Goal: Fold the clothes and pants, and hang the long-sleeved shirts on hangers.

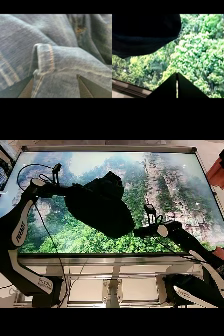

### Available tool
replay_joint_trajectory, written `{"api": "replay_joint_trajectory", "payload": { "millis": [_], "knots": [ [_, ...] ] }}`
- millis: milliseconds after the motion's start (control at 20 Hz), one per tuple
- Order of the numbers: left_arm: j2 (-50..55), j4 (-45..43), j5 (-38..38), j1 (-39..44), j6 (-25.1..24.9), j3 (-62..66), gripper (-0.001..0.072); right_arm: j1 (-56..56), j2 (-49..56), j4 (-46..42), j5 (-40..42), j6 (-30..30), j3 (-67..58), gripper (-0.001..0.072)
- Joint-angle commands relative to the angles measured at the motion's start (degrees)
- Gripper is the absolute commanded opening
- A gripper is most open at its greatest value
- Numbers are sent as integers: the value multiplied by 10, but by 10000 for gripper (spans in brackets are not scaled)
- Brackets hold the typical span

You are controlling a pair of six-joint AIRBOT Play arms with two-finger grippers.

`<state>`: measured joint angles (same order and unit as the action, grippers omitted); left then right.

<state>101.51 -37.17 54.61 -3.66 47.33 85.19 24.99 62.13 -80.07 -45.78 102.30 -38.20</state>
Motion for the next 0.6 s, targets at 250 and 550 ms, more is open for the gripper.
{"api": "replay_joint_trajectory", "payload": {
  "millis": [250, 550],
  "knots": [
    [13, 13, -26, 25, -33, 2, 481, 0, 0, 7, -1, 0, 0, 33],
    [6, 12, -23, 20, -33, 3, 484, 0, 0, 7, -1, 0, 0, 34]
  ]
}}
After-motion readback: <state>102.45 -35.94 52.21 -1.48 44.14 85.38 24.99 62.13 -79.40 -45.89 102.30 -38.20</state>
